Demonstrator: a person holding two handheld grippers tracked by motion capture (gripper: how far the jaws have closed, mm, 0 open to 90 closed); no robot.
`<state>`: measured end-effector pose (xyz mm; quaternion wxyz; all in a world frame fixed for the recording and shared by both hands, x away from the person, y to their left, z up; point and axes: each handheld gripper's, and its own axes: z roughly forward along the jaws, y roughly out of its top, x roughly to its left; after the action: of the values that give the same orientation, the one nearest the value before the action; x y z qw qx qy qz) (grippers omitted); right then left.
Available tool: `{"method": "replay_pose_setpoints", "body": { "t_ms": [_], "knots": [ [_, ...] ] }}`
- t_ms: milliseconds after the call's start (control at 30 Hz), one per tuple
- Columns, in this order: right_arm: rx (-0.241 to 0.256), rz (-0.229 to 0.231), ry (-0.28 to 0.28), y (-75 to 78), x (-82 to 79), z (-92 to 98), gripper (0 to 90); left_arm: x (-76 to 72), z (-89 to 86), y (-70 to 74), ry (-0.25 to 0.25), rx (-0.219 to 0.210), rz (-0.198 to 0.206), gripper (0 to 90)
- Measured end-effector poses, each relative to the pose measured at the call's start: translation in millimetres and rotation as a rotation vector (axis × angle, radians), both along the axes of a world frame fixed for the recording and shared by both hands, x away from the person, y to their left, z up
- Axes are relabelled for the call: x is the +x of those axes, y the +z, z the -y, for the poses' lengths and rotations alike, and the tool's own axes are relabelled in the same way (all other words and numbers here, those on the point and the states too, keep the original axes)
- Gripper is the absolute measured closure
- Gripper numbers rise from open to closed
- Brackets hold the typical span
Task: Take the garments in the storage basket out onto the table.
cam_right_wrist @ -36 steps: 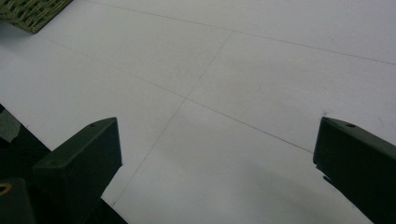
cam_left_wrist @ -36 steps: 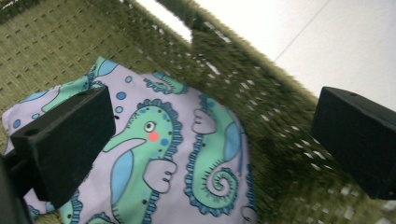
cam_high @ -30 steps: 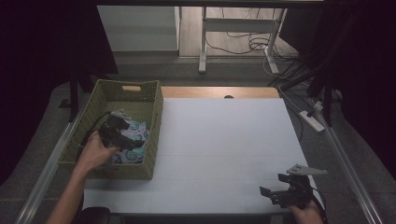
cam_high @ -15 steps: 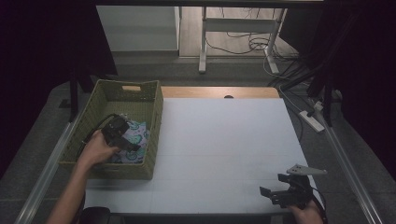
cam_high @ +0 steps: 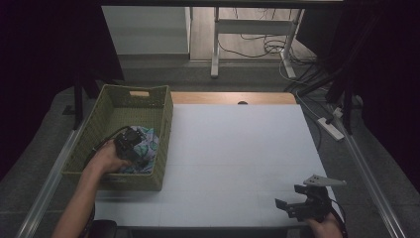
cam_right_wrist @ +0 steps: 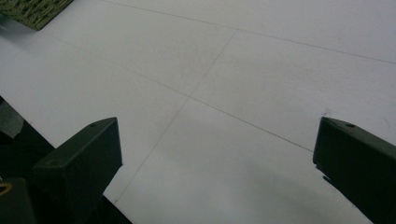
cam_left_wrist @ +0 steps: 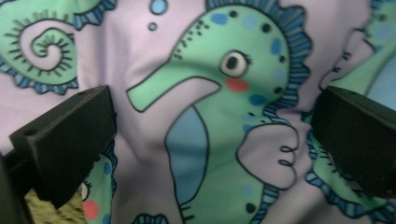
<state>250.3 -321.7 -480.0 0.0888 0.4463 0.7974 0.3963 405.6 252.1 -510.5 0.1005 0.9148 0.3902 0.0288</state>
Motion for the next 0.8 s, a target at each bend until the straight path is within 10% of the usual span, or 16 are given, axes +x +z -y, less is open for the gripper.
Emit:
{"method": "replay_pose_setpoints", "body": {
  "t_ms": [167,433,633,800],
  "knots": [
    [-0.001,0.002,0.004,-0.1,0.1,-0.2,1.3,-1.3,-1.2,0.9,0.011,-0.004,0.014,2.9],
    [-0.006,0.001,0.007,-0.1,0.1,-0.8,1.3,-3.6,-10.5,11.0,0.082,-0.073,-0.042,59.8],
    [-0.001,-0.004,0.005,-0.3,0.7,-0.1,1.3,-2.6,-1.7,15.6,0.116,-0.014,-0.053,69.3],
    [0.004,-0.005,0.004,-0.3,0.8,0.3,1.3,0.8,-11.6,21.4,0.197,-0.093,-0.090,74.0]
  ]
}}
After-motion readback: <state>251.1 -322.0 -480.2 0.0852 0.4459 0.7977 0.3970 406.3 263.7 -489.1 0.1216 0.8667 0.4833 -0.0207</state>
